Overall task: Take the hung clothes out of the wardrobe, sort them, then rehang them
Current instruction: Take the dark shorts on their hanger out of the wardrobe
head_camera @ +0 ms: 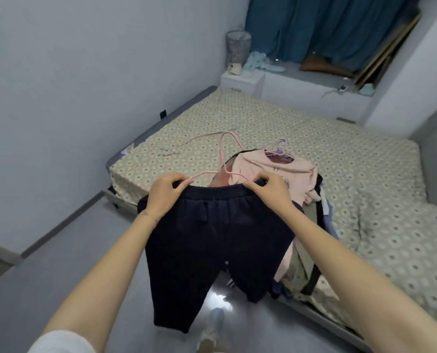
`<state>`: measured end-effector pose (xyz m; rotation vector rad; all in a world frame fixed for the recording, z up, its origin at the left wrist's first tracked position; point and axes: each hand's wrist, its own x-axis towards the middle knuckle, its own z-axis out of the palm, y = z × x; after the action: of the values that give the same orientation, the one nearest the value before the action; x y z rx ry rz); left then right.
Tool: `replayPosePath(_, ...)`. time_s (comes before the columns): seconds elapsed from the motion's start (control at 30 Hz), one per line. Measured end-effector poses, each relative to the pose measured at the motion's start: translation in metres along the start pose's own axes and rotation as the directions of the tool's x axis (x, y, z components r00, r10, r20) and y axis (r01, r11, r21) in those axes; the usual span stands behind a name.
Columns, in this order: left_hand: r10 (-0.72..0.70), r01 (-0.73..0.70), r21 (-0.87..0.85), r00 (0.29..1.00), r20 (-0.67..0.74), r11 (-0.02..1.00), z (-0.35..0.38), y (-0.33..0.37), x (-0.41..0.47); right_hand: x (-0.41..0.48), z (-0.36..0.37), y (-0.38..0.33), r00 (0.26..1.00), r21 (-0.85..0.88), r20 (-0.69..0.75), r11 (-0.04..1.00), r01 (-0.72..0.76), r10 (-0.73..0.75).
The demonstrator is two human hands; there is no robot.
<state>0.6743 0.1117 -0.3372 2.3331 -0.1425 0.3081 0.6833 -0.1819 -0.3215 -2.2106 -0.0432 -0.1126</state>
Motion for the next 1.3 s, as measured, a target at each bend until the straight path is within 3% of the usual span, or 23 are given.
replayPosePath(0.4,0.202,-0.180,-0.120,0.957,0.208,0.976,0.117,0.056,0.200,0.110,-0.087,0.064,0.935,-0.060,-0.305,0.975,-0.212,0.184)
replayPosePath(0.73,0.267,-0.235,-0.156,0.934,0.237,0.959,0.180,0.083,0.305,0.194,-0.127,0.095,0.898,-0.083,-0.369,0.954,-0.289,0.240)
replayPosePath(0.93,0.225,-0.193,-0.146,0.941,0.252,0.970,0.234,0.079,0.368,0.267,-0.136,0.142,0.900,-0.095,-0.349,0.946,-0.311,0.261)
replayPosePath(1.17,0.045,-0.016,-0.089,0.941,0.335,0.996,0.323,0.050,0.419,0.336,-0.121,0.223,0.905,-0.107,-0.224,0.914,-0.391,0.361)
replayPosePath(1.3,-0.029,0.053,-0.045,0.907,0.420,0.998,0.366,0.029,0.435,0.361,-0.104,0.267,0.900,-0.145,-0.168,0.893,-0.427,0.403)
